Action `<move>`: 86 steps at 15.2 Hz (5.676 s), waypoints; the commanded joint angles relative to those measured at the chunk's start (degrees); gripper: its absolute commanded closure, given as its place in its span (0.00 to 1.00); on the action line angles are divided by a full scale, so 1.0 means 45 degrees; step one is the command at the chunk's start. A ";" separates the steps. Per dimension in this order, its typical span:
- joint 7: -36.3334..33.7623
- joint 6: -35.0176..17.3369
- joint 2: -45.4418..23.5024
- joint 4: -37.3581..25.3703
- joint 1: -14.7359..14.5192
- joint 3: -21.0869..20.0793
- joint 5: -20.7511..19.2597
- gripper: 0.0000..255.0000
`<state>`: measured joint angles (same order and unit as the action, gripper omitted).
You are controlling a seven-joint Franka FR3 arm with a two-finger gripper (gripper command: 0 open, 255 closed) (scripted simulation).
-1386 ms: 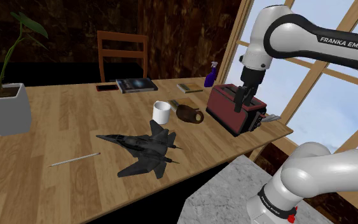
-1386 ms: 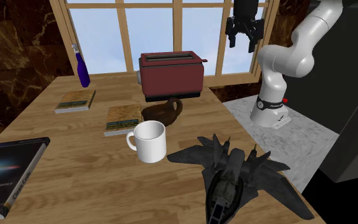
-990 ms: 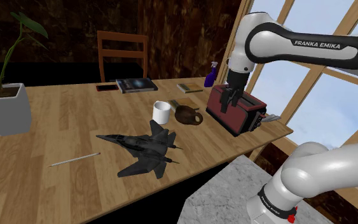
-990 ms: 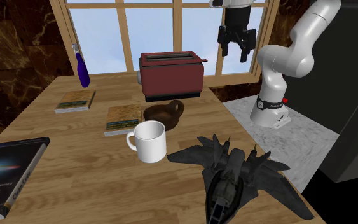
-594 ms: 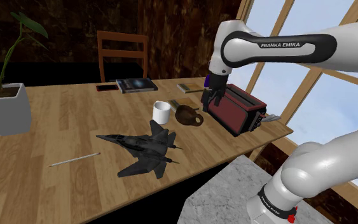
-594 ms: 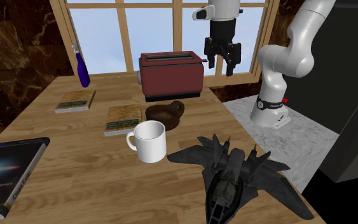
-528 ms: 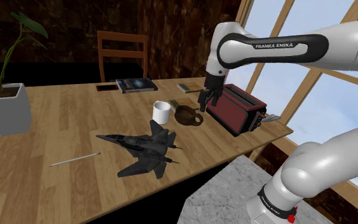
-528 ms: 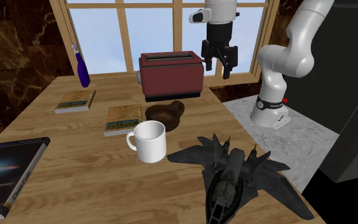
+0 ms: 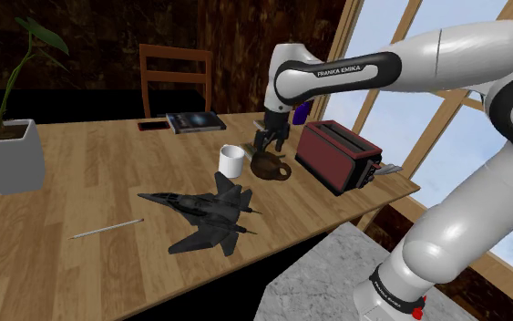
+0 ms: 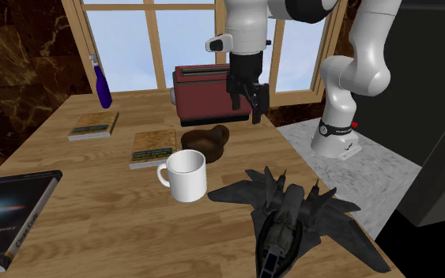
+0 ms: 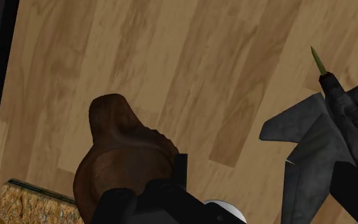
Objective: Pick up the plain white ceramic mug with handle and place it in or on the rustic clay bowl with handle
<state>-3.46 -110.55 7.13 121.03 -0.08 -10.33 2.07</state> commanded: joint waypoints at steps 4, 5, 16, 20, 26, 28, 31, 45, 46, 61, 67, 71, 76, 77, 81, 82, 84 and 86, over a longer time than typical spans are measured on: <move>-0.0623 -0.0588 -0.2453 -0.2019 -0.0181 -0.0261 -0.0486 0.00; -0.0730 -0.0659 -0.2944 -0.2466 -0.0227 -0.0287 -0.0600 0.00; -0.1471 -0.0818 -0.7386 -0.6960 -0.0889 -0.0241 -0.1574 0.00; -0.1507 -0.1402 -0.7604 -0.6590 -0.0897 -0.0213 -0.1629 0.00; -0.1522 -0.1628 -0.7700 -0.6458 -0.0902 -0.0201 -0.1653 0.00; -0.1522 -0.1628 -0.7700 -0.6458 -0.0902 -0.0201 -0.1653 0.00; -0.1522 -0.1626 -0.7699 -0.6459 -0.0902 -0.0201 -0.1653 1.00; -0.1471 -0.0769 -0.7340 -0.6964 -0.0888 -0.0246 -0.1566 1.00; -0.1463 -0.0622 -0.7289 -0.7060 -0.0886 -0.0252 -0.1553 1.00; -0.1378 0.1726 -0.6832 -0.8962 -0.0923 -0.0320 -0.1428 1.00; -0.1362 0.2759 -0.6844 -1.0010 -0.0972 -0.0335 -0.1421 1.00; -0.1356 0.3491 -0.6931 -1.0830 -0.1020 -0.0343 -0.1433 1.00; -0.0444 0.3055 -0.5238 -0.8734 -0.0190 -0.0151 -0.1070 1.00; -0.0199 0.2969 -0.4857 -0.8275 -0.0001 -0.0082 -0.0987 1.00; 0.0828 0.2753 -0.3480 -0.6709 0.0691 0.0270 -0.0703 1.00; 0.1094 0.2726 -0.3169 -0.6376 0.0854 0.0372 -0.0646 1.00; 0.1634 0.2700 -0.2584 -0.5772 0.1162 0.0597 -0.0550 1.00; 0.1977 0.2527 -0.2234 -0.5252 0.1342 0.0757 -0.0501 1.00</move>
<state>4.52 -98.80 -3.68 96.28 5.50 -7.28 -0.32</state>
